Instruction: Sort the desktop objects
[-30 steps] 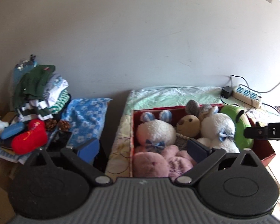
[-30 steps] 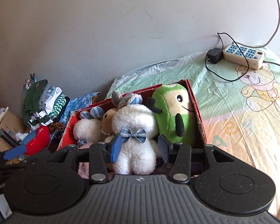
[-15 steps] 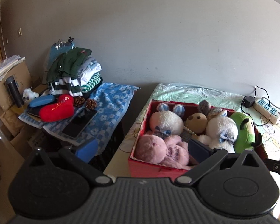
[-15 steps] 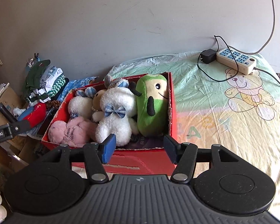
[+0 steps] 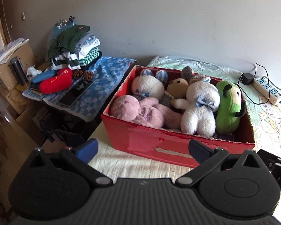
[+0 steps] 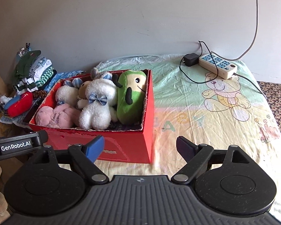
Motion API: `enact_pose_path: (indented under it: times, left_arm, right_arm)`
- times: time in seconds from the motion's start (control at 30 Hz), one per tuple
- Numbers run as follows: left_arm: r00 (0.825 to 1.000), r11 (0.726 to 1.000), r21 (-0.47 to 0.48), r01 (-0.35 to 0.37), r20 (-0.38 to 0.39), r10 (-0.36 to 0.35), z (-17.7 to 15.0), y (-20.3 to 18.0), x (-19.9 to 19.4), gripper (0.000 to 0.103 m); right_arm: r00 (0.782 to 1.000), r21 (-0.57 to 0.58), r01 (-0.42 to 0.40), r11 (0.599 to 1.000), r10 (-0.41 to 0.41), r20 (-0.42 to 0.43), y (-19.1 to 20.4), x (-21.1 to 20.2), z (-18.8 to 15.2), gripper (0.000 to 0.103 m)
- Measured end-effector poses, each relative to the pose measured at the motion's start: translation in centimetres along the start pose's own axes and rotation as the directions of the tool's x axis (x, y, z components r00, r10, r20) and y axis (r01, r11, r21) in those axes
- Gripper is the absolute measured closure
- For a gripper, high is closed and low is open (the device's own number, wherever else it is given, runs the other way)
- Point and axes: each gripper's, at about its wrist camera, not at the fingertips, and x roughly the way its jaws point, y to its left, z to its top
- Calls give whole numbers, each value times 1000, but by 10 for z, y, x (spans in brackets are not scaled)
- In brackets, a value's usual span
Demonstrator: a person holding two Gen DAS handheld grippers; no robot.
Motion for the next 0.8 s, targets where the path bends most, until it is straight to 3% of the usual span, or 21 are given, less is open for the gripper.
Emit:
enact_pose_path:
  times: [0.23,0.57,0.8]
  left_arm:
    - [1000,997,78,15,16,-16,6,-4,-6,1]
    - [996,990,118,74,31,-78,16,34,-2,1]
    - [995,985,141,96,-42,-91,19,49,19,1]
  right_arm:
    - [999,68,37,997,-39,30,7,-6,0,11]
    - [994,137,105,985,-109,22,49,2,-3,9]
    - [987,176,145,974,-154,39,63,1,-2,9]
